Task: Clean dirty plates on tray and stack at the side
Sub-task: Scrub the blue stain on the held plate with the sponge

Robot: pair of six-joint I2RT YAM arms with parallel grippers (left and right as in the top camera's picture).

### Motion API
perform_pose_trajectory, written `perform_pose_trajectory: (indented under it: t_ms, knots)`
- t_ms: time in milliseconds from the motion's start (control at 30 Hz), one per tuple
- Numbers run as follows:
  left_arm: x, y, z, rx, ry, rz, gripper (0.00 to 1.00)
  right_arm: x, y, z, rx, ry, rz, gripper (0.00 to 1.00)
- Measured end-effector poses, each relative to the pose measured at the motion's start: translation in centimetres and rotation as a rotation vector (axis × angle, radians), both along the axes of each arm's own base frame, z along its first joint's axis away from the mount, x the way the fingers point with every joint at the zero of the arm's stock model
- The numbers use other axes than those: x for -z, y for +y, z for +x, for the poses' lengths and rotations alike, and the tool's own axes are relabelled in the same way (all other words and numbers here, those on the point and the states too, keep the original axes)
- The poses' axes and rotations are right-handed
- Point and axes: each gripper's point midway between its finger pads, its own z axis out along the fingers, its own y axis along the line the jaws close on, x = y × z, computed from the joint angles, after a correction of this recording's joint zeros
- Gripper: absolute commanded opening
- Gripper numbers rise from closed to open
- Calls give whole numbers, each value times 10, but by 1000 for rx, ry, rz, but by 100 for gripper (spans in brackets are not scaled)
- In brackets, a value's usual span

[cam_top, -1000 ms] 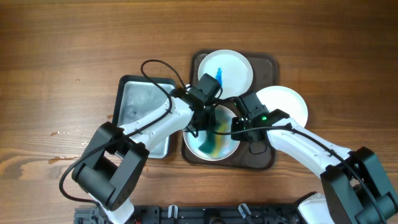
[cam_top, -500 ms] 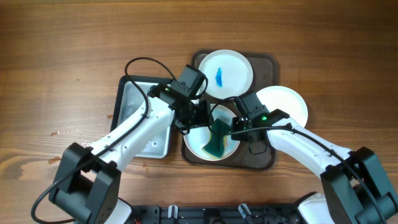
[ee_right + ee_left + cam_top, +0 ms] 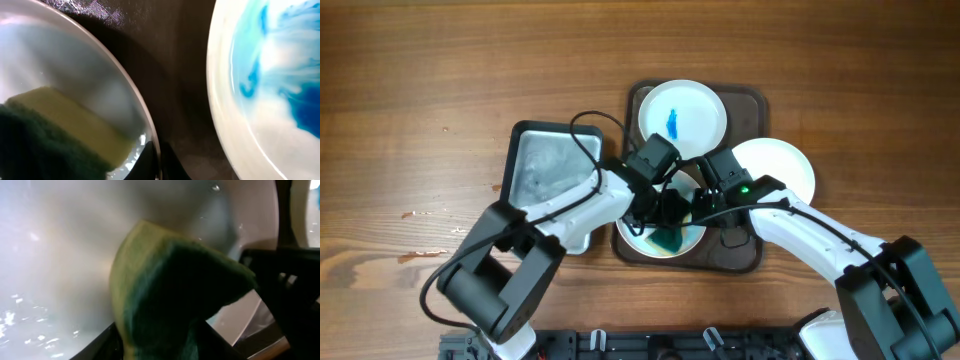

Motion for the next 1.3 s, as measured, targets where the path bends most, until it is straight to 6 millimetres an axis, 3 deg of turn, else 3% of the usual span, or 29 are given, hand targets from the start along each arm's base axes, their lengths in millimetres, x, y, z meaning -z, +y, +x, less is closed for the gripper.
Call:
perform_pose_trajectory:
  t_ms: [33,67,233,433,667,733,800,967,1300]
  knots:
    - [0,-1,0,3,-2,-2,20,0,0,0,0,0,0,4]
    - [0,-2,-1,13,-4,-5,5,0,0,0,0,0,0,4]
    - [1,-3,-2,23,-3,-6,4,0,0,0,0,0,-1,4]
    - [6,28,2,-96,38,122,4,0,0,0,0,1,0,4]
    - [4,67,32,-252,4,190,4,0,0,0,0,0,0,4]
    - [3,69,42,-273,-23,182,4,0,0,0,0,-1,1,4]
    - [2,68,47,-277,-44,173,4,0,0,1,2,-4,-2,4]
    - [-3,41,67,-258,-132,67,4,-1,-3,3,13,-9,-9,4]
    - [1,-20,56,-138,-78,-152,4,-1,-3,3,13,-8,-11,4]
